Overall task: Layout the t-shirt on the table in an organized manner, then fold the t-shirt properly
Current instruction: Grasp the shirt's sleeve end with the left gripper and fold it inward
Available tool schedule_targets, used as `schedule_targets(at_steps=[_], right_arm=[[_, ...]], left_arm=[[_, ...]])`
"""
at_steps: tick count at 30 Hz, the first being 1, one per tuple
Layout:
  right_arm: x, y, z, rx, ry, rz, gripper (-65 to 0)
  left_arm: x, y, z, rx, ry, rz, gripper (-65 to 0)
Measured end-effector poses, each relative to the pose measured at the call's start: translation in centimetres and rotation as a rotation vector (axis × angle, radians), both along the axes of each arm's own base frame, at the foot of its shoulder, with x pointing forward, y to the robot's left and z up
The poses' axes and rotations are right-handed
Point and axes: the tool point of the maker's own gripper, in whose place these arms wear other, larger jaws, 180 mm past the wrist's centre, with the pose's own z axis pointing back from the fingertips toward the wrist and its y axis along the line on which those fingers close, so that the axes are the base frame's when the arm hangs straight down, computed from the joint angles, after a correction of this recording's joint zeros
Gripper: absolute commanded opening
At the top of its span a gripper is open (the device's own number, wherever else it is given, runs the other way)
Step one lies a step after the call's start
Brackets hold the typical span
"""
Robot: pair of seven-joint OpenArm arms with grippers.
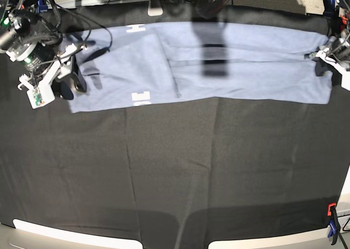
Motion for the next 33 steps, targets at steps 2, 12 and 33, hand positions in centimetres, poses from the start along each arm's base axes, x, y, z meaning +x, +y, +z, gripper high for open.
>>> schedule_targets(at_steps=[2,12,33], right_arm=[[-0.1,-0.5,-0.3,-0.032,0.009,-0.009,-43.6],[0.3,-0.7,0.2,-0.039,-0.025,-0.017,-43.6],[0.4,-0.6,0.2,-0.035,-0.026,-0.015,-43.6]], left_arm=[[0.6,-1.0,2.1,0.028,-0.026,-0.030,-65.0],[-0.9,-14.1,10.2,-0.252,-0.216,-0.129,-65.0],[-1.9,-32.9,7.2,-0.518,-0.160,-0.417,-65.0]])
